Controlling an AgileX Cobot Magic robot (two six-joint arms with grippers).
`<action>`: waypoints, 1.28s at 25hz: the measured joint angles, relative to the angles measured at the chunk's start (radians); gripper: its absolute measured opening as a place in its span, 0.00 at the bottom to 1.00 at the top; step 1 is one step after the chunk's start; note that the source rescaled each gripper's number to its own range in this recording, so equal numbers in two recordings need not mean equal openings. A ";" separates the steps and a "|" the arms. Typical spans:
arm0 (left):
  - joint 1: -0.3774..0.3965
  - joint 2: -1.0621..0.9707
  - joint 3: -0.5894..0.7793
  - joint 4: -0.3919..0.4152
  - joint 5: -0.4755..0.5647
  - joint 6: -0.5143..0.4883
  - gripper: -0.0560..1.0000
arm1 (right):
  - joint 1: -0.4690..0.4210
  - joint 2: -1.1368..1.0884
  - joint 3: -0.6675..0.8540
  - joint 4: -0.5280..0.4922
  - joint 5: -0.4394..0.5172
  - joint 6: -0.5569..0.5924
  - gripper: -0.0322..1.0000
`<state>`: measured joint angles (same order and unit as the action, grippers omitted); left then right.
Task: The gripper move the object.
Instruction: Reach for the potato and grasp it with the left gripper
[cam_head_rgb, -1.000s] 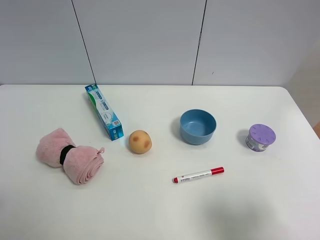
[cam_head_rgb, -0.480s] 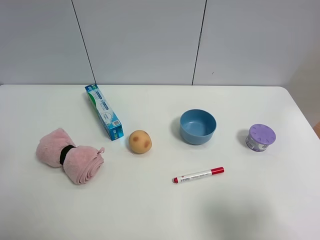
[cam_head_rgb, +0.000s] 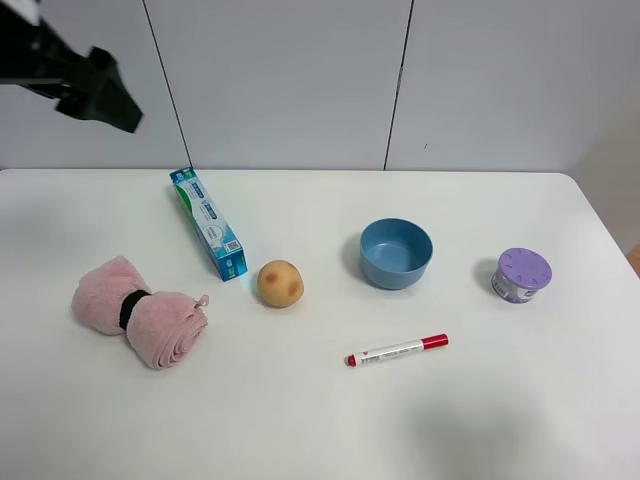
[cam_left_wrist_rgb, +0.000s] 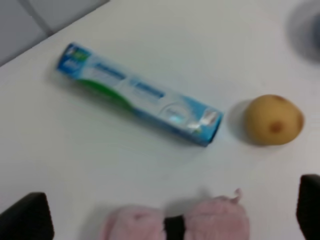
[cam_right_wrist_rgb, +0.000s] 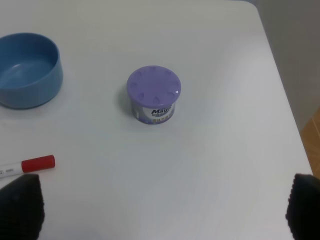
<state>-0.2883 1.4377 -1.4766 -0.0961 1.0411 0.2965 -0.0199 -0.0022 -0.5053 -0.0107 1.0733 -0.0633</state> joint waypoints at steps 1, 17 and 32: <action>-0.033 0.031 -0.014 0.000 -0.003 0.000 0.99 | 0.000 0.000 0.000 0.000 0.000 0.000 1.00; -0.339 0.386 -0.037 0.011 -0.084 0.174 0.99 | 0.000 0.000 0.000 0.000 0.000 0.000 1.00; -0.352 0.528 -0.037 -0.053 -0.141 0.727 0.98 | 0.000 0.000 0.000 0.000 0.000 0.000 1.00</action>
<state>-0.6404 1.9654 -1.5136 -0.1487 0.9004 1.0233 -0.0199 -0.0022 -0.5053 -0.0107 1.0733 -0.0633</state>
